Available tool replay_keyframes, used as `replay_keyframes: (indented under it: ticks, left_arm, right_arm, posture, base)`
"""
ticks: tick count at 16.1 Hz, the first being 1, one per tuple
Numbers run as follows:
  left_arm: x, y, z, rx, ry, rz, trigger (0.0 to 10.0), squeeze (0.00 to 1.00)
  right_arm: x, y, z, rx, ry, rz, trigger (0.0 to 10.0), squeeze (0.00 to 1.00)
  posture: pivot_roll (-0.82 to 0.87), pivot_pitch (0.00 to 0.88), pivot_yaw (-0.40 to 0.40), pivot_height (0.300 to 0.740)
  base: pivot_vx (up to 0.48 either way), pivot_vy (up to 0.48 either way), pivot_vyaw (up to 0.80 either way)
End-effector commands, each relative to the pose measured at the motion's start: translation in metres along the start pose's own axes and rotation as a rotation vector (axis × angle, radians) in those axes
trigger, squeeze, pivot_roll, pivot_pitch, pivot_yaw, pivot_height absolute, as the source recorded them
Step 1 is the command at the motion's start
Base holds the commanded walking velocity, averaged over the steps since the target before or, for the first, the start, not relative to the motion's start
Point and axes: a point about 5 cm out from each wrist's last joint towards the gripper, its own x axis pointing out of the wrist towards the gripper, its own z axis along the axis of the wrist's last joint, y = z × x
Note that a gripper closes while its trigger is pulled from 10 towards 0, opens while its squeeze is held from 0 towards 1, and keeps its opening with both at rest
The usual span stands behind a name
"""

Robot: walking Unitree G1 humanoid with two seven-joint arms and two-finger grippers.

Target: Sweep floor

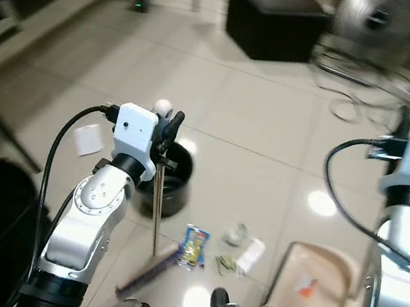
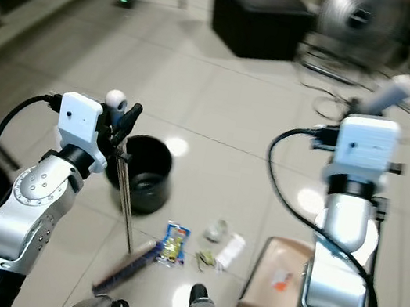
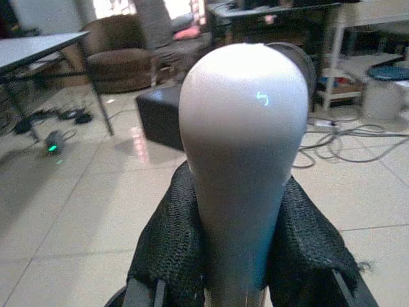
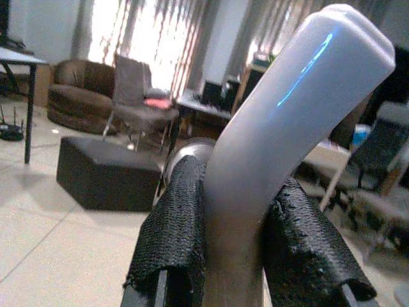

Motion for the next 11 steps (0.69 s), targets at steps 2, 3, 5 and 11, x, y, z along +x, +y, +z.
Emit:
replay_keyframes:
  ticks: [2, 3, 5, 11]
  left_arm:
    - [-0.003, 0.004, 0.005, 0.041, -0.030, 0.008, 10.0, 0.00]
    - [-0.002, 0.006, 0.009, 0.036, -0.042, 0.026, 10.0, 0.00]
    - [0.001, 0.009, 0.015, 0.037, -0.060, 0.039, 10.0, 0.00]
    - [0.005, 0.008, 0.019, 0.025, -0.065, 0.059, 10.0, 0.00]
  right_arm:
    - [-0.003, 0.001, 0.000, 0.090, 0.014, 0.017, 10.0, 0.00]
    - [-0.004, 0.004, -0.003, 0.117, 0.033, 0.020, 10.0, 0.00]
    - [-0.002, 0.012, -0.012, 0.016, 0.053, 0.004, 10.0, 0.00]
    - [0.000, 0.015, -0.008, -0.013, -0.002, 0.100, 10.0, 0.00]
  posture:
    - [-0.08, 0.150, 0.079, 0.740]
    - [-0.08, 0.149, 0.070, 0.740]
    - [-0.08, 0.149, 0.066, 0.740]
    - [-0.09, 0.147, 0.063, 0.740]
  base:
    - [0.000, 0.000, -0.80]
    - [0.000, 0.000, -0.80]
    - [0.000, 0.000, -0.80]
    - [0.000, 0.000, -0.80]
